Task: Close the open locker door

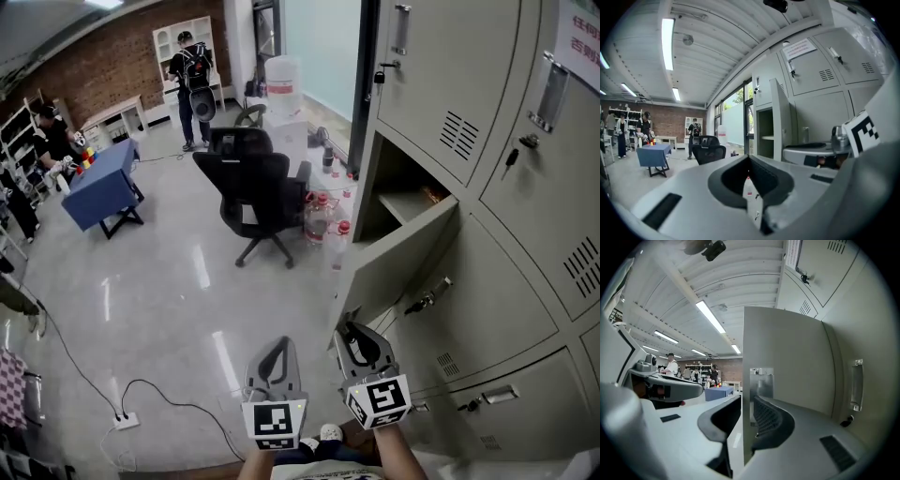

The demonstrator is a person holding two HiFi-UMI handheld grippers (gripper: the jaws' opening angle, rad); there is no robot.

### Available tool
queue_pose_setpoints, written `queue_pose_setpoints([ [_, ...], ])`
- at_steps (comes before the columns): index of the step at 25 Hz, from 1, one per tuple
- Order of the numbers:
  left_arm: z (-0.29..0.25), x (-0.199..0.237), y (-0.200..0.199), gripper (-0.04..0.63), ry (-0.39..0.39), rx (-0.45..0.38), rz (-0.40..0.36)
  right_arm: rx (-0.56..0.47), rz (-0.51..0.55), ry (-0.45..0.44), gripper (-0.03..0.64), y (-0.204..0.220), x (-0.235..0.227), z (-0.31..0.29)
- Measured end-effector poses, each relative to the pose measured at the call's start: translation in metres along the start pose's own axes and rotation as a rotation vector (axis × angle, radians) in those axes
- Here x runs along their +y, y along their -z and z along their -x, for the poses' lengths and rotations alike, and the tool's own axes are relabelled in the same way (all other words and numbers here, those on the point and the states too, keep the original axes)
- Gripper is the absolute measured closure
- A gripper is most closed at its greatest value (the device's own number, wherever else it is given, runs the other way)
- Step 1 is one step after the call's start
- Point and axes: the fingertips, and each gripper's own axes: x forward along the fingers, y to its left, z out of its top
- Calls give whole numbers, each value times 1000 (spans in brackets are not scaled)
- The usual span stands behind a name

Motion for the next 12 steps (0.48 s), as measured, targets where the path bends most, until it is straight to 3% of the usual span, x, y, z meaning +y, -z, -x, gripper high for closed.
queue_pose_setpoints([
  [12,25,5,7,597,-181,4,16,-11,-1,-81,486,3,-5,-12],
])
